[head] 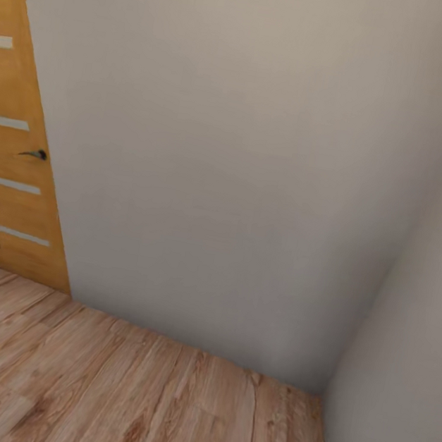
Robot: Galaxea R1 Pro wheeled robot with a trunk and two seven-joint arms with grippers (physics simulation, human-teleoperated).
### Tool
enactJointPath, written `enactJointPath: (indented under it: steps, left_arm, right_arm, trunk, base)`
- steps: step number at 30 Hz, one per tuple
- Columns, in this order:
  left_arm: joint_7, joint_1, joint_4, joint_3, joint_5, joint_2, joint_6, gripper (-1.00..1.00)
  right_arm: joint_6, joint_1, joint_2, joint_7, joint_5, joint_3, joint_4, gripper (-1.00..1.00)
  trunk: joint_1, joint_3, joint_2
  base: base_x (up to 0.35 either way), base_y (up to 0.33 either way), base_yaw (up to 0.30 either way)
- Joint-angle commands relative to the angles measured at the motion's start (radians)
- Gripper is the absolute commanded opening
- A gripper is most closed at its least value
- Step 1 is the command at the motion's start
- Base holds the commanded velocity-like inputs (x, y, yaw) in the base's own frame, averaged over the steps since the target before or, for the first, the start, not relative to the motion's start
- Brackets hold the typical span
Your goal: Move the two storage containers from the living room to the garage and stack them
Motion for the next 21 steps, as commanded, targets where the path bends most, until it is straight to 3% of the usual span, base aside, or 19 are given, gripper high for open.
enactJointPath:
  steps: [1, 21]
  left_arm:
    - [0.001, 0.0, -0.001, 0.003, 0.016, 0.0, -0.002, 1.0]
    - [0.001, 0.0, -0.001, 0.002, 0.031, 0.0, -0.002, 1.0]
  right_arm:
    - [-0.006, -0.001, 0.001, -0.002, -0.004, 0.005, 0.003, 1.0]
    - [-0.007, -0.001, 0.0, -0.002, -0.005, 0.004, 0.003, 1.0]
  trunk:
    - [0.001, -0.001, 0.0]
    - [0.001, -0.001, 0.0]
  base:
    - [0.32, 0.0, 0.276]
    - [0.314, 0.0, 0.28]
